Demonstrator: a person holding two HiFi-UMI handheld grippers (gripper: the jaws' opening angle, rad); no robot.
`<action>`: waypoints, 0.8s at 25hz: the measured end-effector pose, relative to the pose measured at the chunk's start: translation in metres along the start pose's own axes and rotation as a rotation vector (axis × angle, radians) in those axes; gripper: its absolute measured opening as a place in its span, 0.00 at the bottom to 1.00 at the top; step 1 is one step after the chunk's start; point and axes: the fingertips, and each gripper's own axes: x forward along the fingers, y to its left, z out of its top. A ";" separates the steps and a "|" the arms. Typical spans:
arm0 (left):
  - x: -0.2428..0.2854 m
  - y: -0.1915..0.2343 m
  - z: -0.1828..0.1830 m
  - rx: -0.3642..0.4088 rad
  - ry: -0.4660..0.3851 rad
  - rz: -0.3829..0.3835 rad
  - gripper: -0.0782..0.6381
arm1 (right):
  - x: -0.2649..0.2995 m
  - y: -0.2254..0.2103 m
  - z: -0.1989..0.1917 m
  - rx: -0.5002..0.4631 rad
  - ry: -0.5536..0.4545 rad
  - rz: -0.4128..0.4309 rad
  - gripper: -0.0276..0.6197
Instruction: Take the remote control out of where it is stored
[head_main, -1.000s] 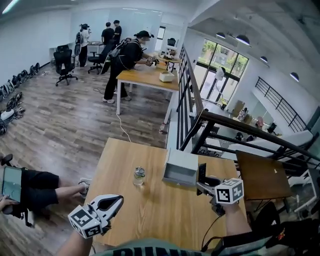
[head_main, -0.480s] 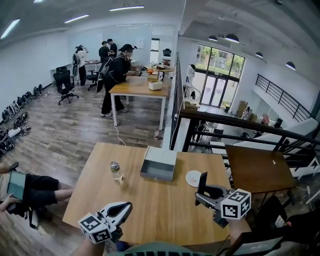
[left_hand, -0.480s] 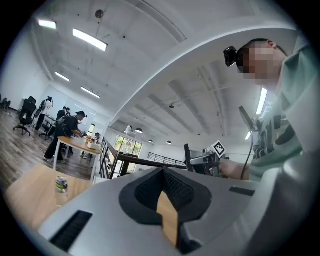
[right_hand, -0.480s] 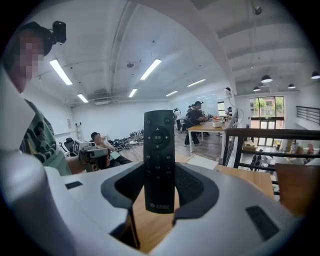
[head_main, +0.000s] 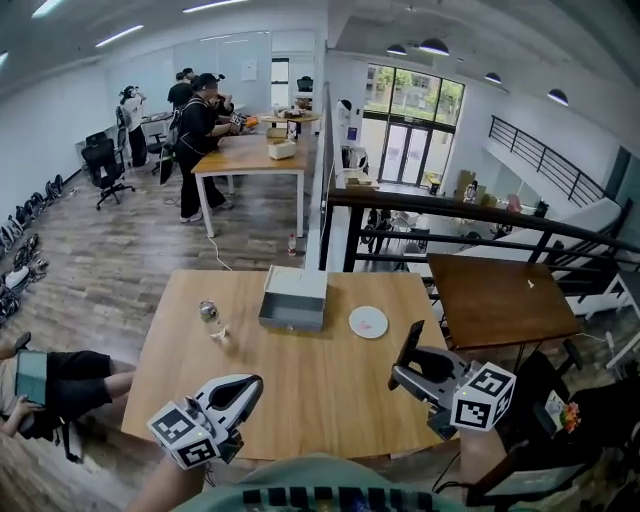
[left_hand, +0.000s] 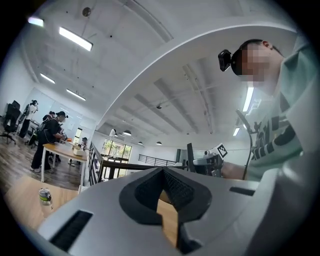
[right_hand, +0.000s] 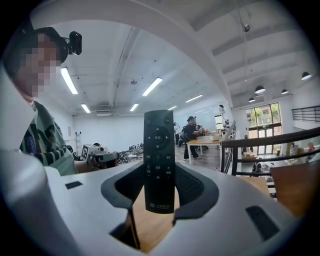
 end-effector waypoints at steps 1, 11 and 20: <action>-0.005 0.002 0.002 0.003 -0.002 -0.005 0.10 | 0.001 0.004 0.002 -0.005 -0.004 -0.009 0.33; -0.082 0.052 0.031 0.072 -0.001 -0.072 0.10 | 0.016 0.041 0.060 -0.036 -0.109 -0.208 0.33; -0.111 0.110 0.051 0.105 0.017 -0.165 0.10 | 0.039 0.034 0.089 -0.063 -0.064 -0.408 0.33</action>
